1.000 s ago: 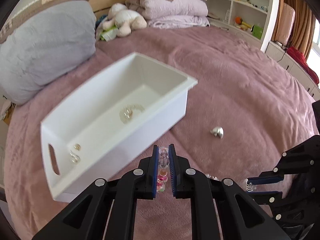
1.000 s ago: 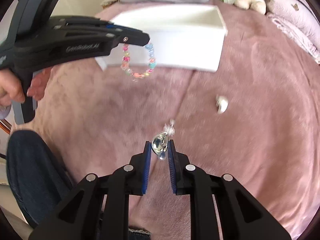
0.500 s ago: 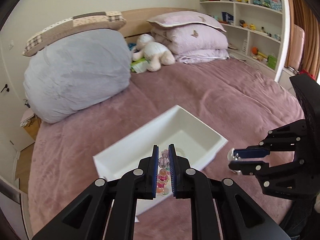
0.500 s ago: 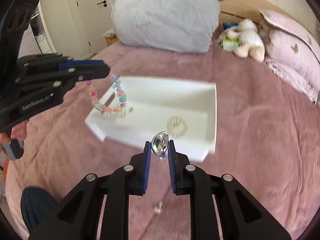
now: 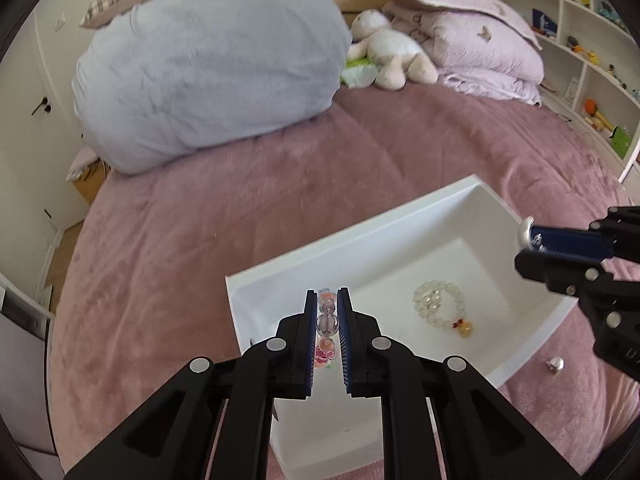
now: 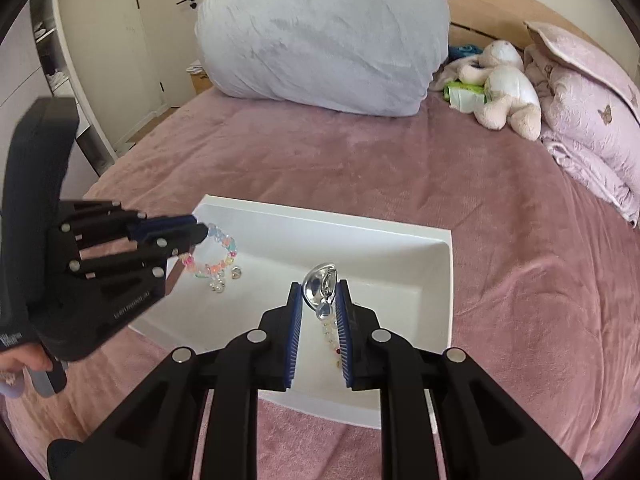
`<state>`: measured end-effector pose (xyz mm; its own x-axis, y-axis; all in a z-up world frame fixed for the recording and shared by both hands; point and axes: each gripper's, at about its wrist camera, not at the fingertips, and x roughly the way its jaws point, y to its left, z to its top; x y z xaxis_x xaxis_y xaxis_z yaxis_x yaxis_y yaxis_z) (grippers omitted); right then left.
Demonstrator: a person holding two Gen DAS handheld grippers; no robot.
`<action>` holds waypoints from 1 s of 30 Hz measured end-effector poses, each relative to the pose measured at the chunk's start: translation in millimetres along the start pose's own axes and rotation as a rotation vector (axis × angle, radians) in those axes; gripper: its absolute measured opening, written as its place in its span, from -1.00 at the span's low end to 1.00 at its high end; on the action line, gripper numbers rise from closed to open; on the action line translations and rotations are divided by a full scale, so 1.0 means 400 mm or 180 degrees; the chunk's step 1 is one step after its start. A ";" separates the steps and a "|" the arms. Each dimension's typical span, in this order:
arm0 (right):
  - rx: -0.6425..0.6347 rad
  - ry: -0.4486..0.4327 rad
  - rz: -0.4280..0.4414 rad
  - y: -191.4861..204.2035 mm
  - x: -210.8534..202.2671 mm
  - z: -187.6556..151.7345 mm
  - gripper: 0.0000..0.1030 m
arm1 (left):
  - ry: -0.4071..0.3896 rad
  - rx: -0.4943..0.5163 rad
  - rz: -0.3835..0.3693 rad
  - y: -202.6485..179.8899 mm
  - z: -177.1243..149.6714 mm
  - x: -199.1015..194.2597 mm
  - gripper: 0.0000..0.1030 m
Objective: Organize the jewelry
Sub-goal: 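Carry the bracelet and heart earring over the white box and open both tools, then move both tools back to the crescent and starburst earrings on the bed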
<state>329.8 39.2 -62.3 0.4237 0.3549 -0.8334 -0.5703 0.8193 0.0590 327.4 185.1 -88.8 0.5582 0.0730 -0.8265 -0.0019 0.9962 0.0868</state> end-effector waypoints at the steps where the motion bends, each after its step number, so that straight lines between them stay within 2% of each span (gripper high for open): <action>1: 0.0014 0.0024 -0.0003 -0.004 0.011 -0.003 -0.66 | 0.0042 -0.0016 0.0003 0.000 -0.008 0.017 -0.71; 7: 0.0067 0.0185 -0.0063 -0.018 0.079 -0.021 -0.62 | 0.0220 -0.0109 0.0034 0.001 -0.052 0.087 -0.69; 8: 0.0074 0.0192 -0.0088 -0.022 0.083 -0.024 -0.56 | 0.0227 -0.0103 0.0045 0.000 -0.056 0.090 -0.66; 9: 0.0081 0.0198 -0.0086 -0.025 0.084 -0.028 -0.38 | 0.0214 -0.0097 0.0074 -0.002 -0.057 0.089 -0.57; 10: 0.0085 0.0194 -0.0095 -0.027 0.082 -0.030 -0.19 | 0.0184 -0.0087 0.0119 -0.005 -0.059 0.084 -0.34; 11: 0.0077 0.0172 -0.0112 -0.029 0.075 -0.031 -0.11 | 0.0151 -0.0071 0.0144 -0.007 -0.058 0.077 -0.13; 14: 0.0062 0.0076 -0.0091 -0.037 0.035 -0.032 0.01 | 0.0007 -0.0001 0.0217 -0.022 -0.049 0.032 0.08; 16: 0.0032 -0.0025 -0.0074 -0.044 -0.008 -0.039 0.38 | -0.0112 0.0098 0.0232 -0.037 -0.047 -0.014 0.23; 17: -0.0005 -0.0114 -0.0122 -0.053 -0.045 -0.050 0.46 | -0.0161 0.0145 0.0223 -0.045 -0.048 -0.034 0.36; 18: -0.0026 -0.0155 -0.0149 -0.058 -0.065 -0.056 0.51 | -0.0213 0.0205 0.0209 -0.057 -0.050 -0.056 0.41; 21: -0.0099 -0.0226 -0.0181 -0.086 -0.138 -0.098 0.53 | -0.0348 0.0466 0.0114 -0.109 -0.064 -0.131 0.49; 25: -0.0230 -0.0227 -0.0298 -0.110 -0.197 -0.168 0.68 | -0.0481 0.0820 -0.0212 -0.200 -0.103 -0.221 0.62; 27: -0.0279 -0.0186 -0.0339 -0.123 -0.214 -0.211 0.68 | -0.0489 0.1001 -0.0388 -0.254 -0.127 -0.248 0.62; 30: -0.0338 -0.0079 -0.0412 -0.138 -0.217 -0.268 0.68 | -0.0471 0.1333 -0.0529 -0.342 -0.175 -0.268 0.64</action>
<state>248.9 -85.0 -52.2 0.5150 0.2615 -0.8164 -0.5804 0.8072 -0.1076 209.8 44.5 -50.9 0.6348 -0.1235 -0.7627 0.4152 0.8870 0.2019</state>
